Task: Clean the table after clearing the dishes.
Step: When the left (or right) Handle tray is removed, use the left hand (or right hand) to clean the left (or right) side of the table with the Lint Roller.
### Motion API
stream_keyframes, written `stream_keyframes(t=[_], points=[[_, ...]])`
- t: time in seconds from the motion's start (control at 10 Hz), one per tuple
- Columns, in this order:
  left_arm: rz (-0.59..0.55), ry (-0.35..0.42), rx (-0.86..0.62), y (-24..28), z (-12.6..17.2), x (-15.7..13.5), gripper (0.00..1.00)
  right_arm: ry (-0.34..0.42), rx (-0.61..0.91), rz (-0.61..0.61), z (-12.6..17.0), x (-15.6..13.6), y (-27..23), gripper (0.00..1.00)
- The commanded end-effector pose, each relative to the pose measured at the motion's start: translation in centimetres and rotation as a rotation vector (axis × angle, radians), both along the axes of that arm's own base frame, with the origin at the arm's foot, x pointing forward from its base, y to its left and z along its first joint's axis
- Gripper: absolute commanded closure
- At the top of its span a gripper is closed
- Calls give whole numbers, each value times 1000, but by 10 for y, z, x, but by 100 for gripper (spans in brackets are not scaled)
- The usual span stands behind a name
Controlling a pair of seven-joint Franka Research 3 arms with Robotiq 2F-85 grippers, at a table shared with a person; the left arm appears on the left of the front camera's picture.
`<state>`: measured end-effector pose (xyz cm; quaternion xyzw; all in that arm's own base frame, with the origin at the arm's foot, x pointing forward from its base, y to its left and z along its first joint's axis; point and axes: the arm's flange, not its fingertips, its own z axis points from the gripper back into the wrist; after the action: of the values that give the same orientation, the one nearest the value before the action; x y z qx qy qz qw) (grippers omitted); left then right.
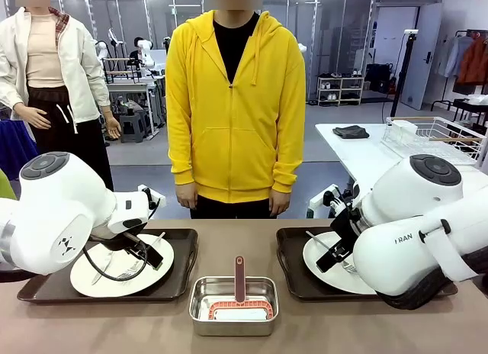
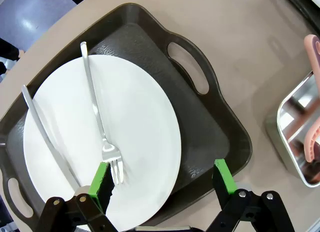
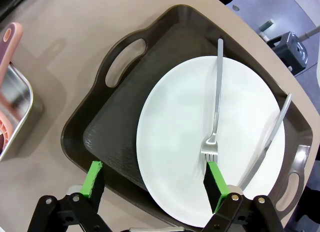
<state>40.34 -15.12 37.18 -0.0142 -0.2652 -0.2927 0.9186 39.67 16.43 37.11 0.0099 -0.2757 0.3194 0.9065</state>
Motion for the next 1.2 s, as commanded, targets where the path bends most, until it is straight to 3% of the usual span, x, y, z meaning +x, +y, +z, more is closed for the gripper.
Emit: stream_keyframes(t=[0.0,0.5,0.7,0.8,0.9,1.0,1.1], points=[[1,0,0,0,0,0,0,-1,1,0,1,0,1,0],[0,0,0,0,0,0,0,0,0,0,0,0,0,0],[-23,153,-39,17,30,18,0,111,131,-14,33,25,-14,0],[-51,250,-149,31,46,28,0,185,230,-2,48,34,-21,0],[-68,295,-233,45,56,36,0,236,322,0,57,40,-31,0],[-96,331,-369,61,60,41,0,314,447,-15,58,47,-45,0],[-122,419,-532,82,58,46,0,409,577,-6,57,48,-62,0]])
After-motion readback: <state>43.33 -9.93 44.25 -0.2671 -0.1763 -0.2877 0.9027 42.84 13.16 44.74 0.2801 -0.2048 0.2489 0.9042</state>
